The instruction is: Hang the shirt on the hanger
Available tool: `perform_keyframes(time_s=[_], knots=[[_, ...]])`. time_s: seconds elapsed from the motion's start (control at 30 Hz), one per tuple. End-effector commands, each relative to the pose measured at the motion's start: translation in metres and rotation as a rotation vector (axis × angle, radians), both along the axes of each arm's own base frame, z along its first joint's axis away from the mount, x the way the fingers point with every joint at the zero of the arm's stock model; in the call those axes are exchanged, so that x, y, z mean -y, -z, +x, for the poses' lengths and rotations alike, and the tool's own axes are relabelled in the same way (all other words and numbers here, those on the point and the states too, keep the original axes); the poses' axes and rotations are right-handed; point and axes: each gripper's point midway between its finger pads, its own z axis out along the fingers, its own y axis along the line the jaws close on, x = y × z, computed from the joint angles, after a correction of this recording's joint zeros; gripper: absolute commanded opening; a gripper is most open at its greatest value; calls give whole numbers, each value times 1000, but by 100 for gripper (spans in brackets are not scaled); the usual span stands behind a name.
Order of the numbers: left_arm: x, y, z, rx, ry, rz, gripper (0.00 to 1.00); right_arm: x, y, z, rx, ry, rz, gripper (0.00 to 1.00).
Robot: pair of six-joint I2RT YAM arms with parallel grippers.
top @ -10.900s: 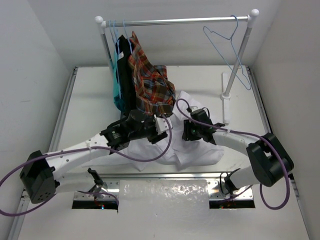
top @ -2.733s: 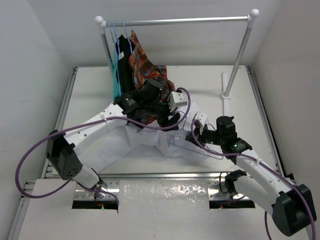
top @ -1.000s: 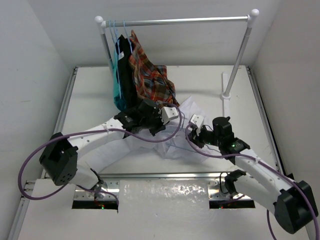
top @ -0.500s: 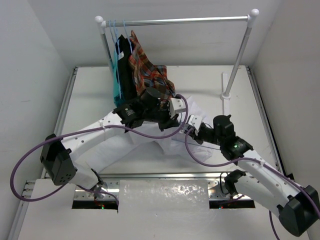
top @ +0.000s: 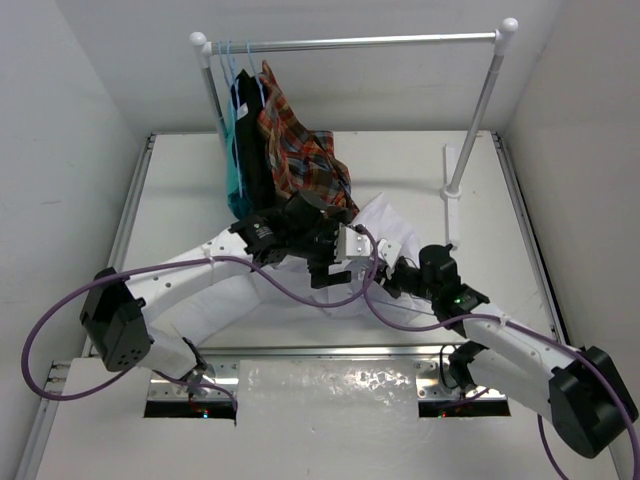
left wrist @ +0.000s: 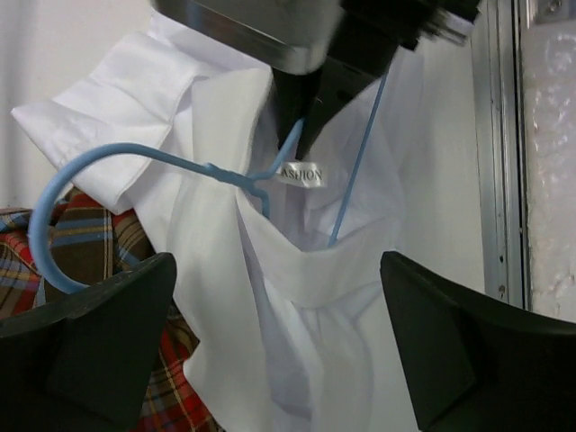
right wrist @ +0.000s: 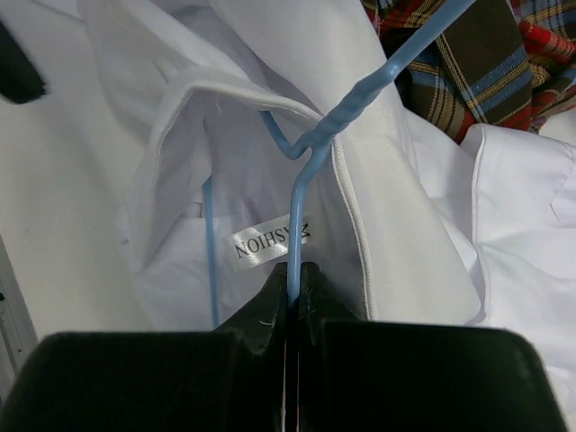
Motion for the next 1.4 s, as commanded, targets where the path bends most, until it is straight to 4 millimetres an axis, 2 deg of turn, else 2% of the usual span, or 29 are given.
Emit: perform_keyframes(time_s=[0.0,0.17,0.2,0.27,0.3,0.37,0.4,0.43,0.47,0.63,0.73,0.9,1.0,1.13,1.37], knots=[[-10,-24,1,130,78,2,97,-9,-18,9,52,-10,45,0],[-31,-26,-6,150,131,66,100,-11,-17,8,40,-18,49,0],[-38,-28,-2,140,126,56,90,-12,-19,8,43,-20,50,0],[-50,-28,-5,143,147,62,39,-12,-20,8,41,-23,45,0],[-54,-18,-8,129,148,79,18,-12,-20,9,39,-26,37,0],[-58,-6,-14,120,178,97,17,-12,-21,9,37,-32,28,0],[-59,8,-20,95,181,112,24,-13,-25,10,47,-38,27,0],[-53,12,-14,102,146,93,30,-13,-24,9,38,-42,22,0],[-56,25,-11,97,111,115,42,-14,-26,9,45,-50,24,0],[-44,35,10,131,58,91,63,-16,-29,7,40,-73,10,0],[-35,37,22,153,20,51,68,-17,-33,5,41,-87,13,0],[-27,45,35,178,-10,23,69,-20,-38,-2,33,-124,25,0],[-20,53,38,172,1,11,62,-21,-44,-4,43,-134,35,0],[-14,58,29,134,68,-25,52,-23,-57,-3,70,-140,59,0],[7,36,9,76,200,-147,37,-33,-80,3,112,-176,72,0]])
